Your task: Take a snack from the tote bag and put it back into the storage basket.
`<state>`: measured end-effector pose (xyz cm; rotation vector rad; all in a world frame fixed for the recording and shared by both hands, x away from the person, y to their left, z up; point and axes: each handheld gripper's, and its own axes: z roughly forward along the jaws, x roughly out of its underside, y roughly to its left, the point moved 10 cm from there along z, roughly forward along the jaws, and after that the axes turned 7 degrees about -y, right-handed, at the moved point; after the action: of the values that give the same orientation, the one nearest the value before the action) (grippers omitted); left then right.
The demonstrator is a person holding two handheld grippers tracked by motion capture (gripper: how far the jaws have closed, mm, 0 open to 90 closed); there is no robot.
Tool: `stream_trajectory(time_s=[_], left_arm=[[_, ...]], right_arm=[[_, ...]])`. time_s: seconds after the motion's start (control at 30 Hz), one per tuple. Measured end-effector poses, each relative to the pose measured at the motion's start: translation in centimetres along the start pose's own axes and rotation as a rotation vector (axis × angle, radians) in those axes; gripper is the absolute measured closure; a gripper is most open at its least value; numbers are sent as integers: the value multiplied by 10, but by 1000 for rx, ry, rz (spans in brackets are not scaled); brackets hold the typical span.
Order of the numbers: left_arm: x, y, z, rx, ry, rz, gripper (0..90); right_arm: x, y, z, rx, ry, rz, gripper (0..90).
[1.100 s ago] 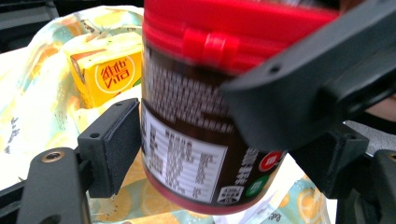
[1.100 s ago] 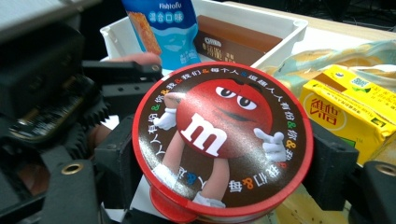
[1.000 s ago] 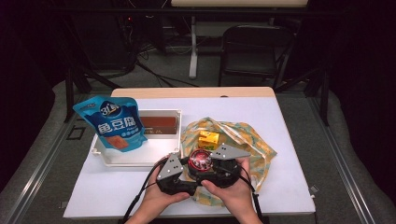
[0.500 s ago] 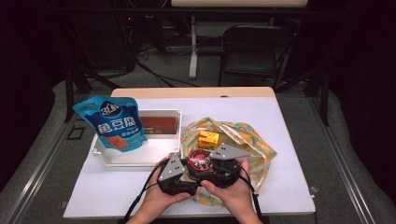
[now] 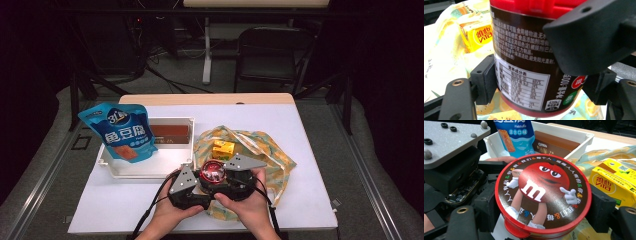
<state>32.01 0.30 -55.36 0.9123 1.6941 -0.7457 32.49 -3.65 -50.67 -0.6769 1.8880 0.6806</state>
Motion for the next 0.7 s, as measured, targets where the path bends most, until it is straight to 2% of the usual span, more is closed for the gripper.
stream_trajectory(time_s=[0.03, 0.23, 0.27, 0.4, 0.57, 0.7], left_arm=[[0, 0, 0, -12, -4, -6, 246], [-2, 0, 0, -12, -15, -14, 239], [-2, -1, 0, 7, -17, -15, 239], [-4, -1, -1, 7, -30, -16, 235], [-3, -1, -1, 6, -25, 4, 246], [-3, -1, -3, -21, -20, 17, 256]], right_arm=[[0, 0, 0, 0, 2, -1, 252], [1, 1, 0, -4, 12, -10, 252], [1, 1, 1, -5, 13, -10, 252], [2, 2, 1, -6, 20, -10, 252], [3, 3, 3, -6, 22, -14, 252], [3, 4, 3, -18, 16, -7, 250]])
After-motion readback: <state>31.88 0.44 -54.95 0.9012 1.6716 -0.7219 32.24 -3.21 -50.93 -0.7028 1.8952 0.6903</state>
